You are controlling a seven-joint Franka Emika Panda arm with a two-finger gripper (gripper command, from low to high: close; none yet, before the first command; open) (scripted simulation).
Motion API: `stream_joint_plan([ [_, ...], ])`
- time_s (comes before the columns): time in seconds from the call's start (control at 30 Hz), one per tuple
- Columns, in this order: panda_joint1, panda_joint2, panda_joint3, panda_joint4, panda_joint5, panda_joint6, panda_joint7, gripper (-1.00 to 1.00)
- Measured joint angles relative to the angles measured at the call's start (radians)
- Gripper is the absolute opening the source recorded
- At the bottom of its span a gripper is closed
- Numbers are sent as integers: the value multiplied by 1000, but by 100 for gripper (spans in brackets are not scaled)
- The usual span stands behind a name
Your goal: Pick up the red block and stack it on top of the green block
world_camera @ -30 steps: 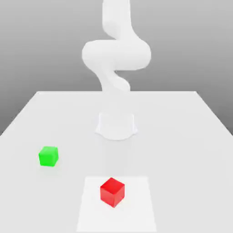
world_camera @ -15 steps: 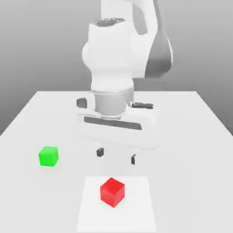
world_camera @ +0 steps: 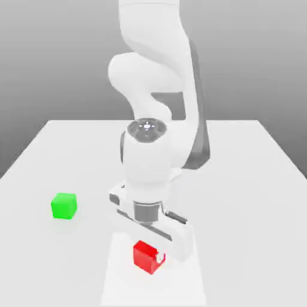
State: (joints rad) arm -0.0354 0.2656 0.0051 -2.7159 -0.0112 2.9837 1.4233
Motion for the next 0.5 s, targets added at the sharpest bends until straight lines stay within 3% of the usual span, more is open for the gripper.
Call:
stream_joint_plan([
  [0.23, -2, -203, 4, -29, 6, -174, -5, -100],
  [0.5, -134, -373, -118, -84, -56, -280, -435, -100],
])
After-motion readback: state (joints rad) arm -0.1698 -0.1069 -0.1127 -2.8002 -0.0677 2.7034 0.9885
